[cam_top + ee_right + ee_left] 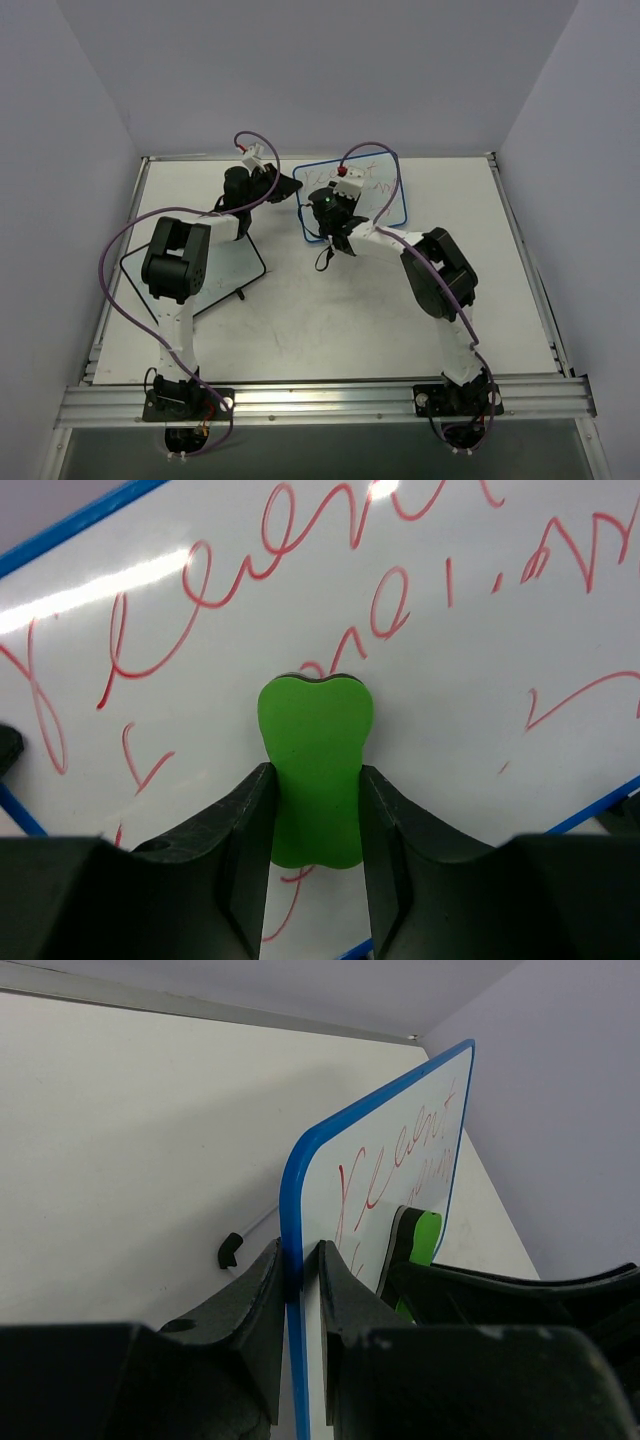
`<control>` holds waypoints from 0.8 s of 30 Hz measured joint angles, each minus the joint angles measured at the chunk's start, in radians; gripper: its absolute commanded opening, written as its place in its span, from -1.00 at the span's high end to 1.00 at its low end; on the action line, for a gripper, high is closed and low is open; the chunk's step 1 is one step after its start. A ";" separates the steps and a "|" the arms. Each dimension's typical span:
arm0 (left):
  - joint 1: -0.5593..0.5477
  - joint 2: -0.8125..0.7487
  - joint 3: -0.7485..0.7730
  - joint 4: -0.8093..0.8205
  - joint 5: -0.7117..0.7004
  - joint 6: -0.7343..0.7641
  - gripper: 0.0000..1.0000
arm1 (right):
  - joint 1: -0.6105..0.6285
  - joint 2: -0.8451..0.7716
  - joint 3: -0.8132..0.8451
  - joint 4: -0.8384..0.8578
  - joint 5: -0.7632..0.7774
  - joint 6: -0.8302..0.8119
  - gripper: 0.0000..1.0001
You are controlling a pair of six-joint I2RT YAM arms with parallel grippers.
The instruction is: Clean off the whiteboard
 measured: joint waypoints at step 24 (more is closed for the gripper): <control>0.000 0.000 0.000 0.000 0.000 0.002 0.89 | 0.047 -0.039 -0.141 0.082 -0.066 0.055 1.00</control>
